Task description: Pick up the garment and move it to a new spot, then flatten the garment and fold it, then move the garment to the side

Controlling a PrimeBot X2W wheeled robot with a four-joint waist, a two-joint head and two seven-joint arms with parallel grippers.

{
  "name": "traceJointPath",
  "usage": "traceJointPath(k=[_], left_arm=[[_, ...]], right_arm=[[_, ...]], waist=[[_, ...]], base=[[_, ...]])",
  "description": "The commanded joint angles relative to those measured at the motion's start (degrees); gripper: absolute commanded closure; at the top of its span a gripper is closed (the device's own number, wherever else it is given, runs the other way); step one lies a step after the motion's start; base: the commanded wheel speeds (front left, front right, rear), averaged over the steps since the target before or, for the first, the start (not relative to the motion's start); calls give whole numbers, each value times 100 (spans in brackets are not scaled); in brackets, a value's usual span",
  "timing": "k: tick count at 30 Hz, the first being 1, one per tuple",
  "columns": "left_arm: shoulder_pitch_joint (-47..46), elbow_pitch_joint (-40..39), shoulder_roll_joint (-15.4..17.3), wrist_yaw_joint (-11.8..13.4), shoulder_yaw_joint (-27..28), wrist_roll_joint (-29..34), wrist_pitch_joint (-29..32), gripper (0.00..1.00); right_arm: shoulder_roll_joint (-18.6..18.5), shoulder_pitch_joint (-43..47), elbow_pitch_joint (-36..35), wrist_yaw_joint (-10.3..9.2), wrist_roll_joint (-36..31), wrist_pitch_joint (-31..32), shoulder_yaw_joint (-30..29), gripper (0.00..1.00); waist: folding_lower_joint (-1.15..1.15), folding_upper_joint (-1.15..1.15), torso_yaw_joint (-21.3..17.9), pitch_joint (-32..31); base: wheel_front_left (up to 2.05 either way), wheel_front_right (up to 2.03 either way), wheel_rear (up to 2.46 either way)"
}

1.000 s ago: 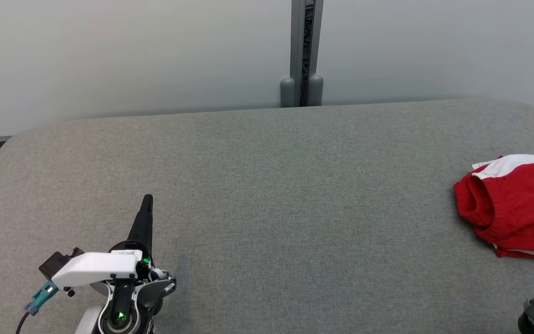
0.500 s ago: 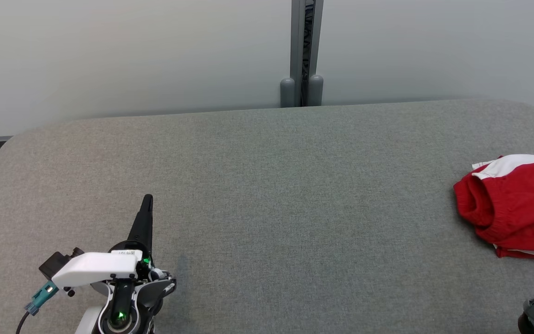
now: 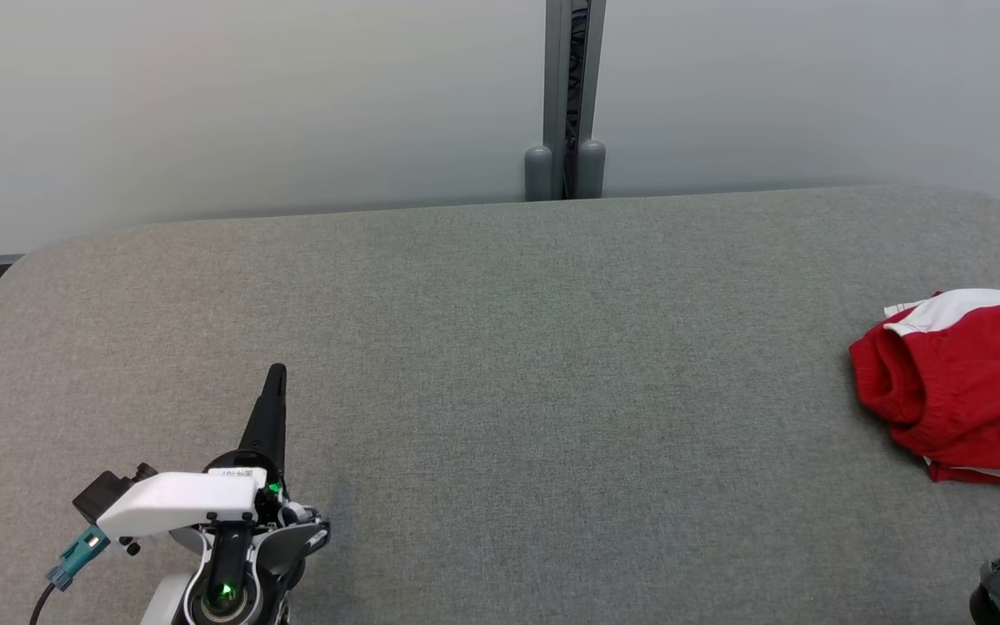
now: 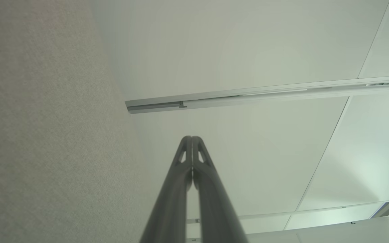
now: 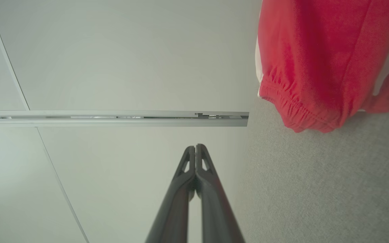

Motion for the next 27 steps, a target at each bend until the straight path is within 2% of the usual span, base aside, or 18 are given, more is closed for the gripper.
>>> traceJointPath(k=[1, 27], left_arm=[[-111, 5, 30, -19, 1, -10, 24, 100], [-111, 4, 29, -19, 2, -10, 24, 100]], right_arm=[[-15, -21, 19, 2, -23, 27, -23, 100], [8, -36, 21, 2, -51, 60, -54, 100]], waist=[[0, 0, 0, 0], [0, 0, 0, 0]], base=[[0, 0, 0], [0, 0, 0]])
